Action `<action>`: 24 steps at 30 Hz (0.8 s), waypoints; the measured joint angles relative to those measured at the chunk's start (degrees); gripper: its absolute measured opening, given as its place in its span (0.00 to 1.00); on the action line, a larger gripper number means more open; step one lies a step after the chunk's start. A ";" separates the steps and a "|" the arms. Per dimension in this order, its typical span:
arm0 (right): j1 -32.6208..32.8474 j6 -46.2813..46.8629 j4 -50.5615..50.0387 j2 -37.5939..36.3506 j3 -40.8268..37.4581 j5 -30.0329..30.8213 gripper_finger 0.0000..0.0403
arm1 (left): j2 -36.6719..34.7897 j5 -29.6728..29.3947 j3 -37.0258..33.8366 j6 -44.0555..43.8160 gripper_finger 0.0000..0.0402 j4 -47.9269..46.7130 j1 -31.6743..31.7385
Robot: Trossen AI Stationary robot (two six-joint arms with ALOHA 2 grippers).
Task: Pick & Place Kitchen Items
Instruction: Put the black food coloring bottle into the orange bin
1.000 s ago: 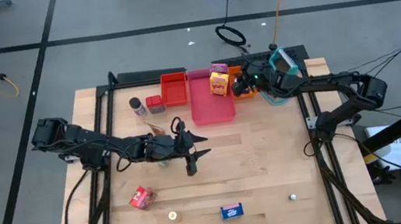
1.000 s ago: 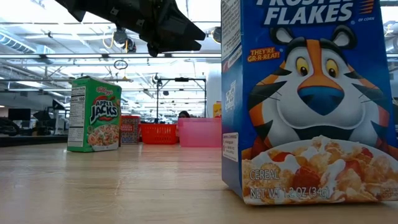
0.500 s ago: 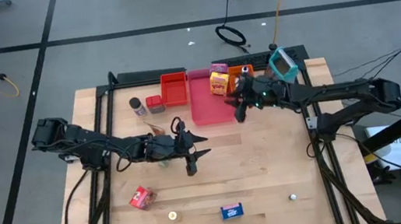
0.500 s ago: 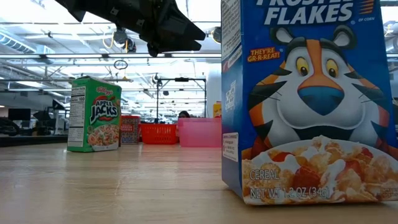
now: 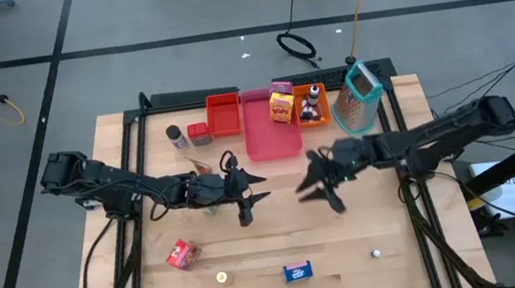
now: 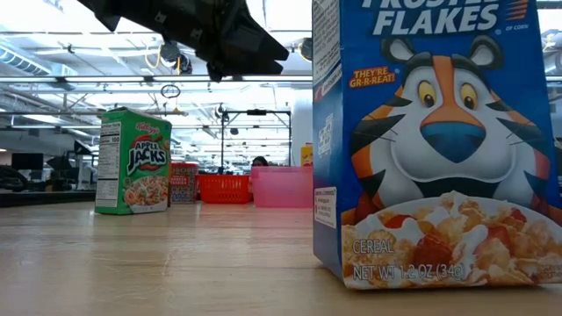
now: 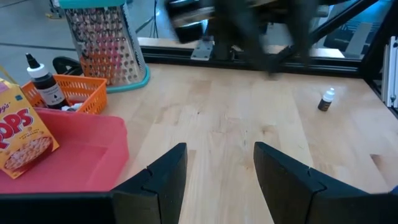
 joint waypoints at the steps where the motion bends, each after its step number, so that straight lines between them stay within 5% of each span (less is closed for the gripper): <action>1: 1.64 0.00 -0.27 0.00 -0.01 0.02 0.28 | 0.00 0.00 0.00 -0.01 0.46 -0.21 0.00; 13: 19.86 7.41 -1.24 0.00 -0.02 2.15 0.28 | 0.00 0.00 0.00 -1.88 0.46 -1.51 -0.22; 24: 31.60 22.45 -8.39 0.04 -0.04 11.16 0.28 | 0.00 0.04 0.00 -3.30 0.46 -1.95 -0.96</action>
